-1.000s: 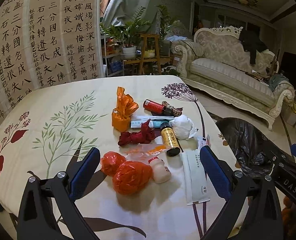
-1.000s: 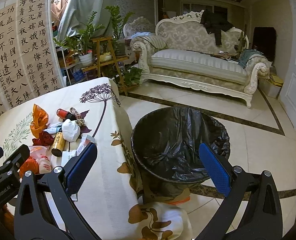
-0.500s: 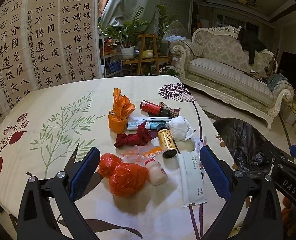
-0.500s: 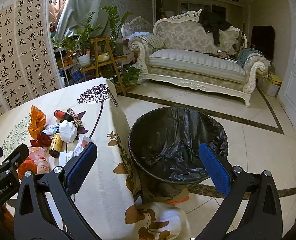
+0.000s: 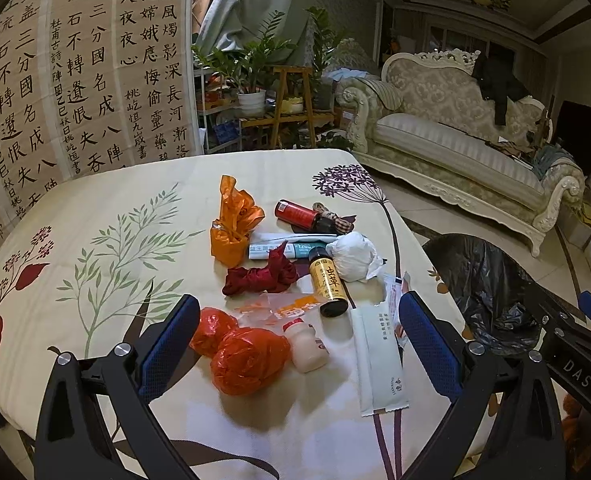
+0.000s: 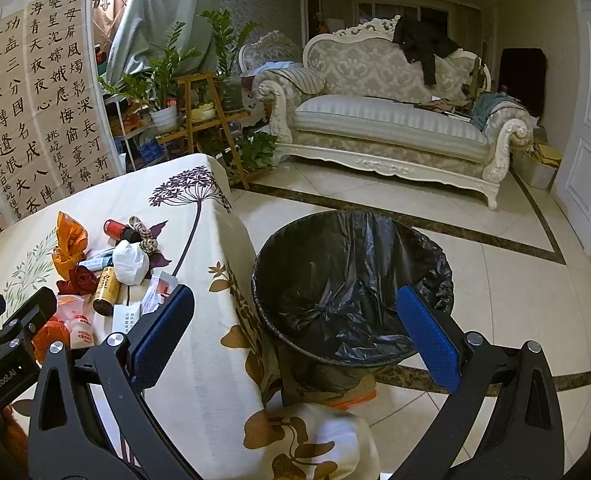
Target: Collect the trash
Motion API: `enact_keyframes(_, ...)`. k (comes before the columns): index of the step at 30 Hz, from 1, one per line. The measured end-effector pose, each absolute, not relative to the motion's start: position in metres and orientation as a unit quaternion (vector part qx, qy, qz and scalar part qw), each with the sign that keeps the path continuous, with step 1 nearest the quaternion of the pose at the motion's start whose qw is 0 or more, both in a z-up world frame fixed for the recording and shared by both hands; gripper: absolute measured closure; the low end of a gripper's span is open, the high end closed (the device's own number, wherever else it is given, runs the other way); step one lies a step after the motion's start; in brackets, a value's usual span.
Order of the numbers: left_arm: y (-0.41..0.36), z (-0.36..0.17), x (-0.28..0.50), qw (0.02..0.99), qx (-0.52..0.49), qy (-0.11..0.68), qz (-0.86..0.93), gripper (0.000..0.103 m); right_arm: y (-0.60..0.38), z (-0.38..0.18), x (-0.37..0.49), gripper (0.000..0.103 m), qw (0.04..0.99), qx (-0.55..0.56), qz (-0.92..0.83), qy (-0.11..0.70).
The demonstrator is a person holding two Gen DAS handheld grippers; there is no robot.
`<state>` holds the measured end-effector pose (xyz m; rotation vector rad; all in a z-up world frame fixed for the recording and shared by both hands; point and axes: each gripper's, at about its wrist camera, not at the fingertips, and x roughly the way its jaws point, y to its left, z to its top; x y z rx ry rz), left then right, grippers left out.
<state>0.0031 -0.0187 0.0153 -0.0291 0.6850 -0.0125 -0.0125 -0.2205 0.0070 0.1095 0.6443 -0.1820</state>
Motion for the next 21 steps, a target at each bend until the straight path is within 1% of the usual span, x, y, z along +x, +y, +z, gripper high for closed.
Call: enact_keyframes(21, -0.0220, 0.0085, 0.0069, 0.938, -0.011, 0.346, -0.008, 0.006, -0.2230, 0.0022, -0.0118, 0.004, 0.941, 0.054, -0.091, 0.321)
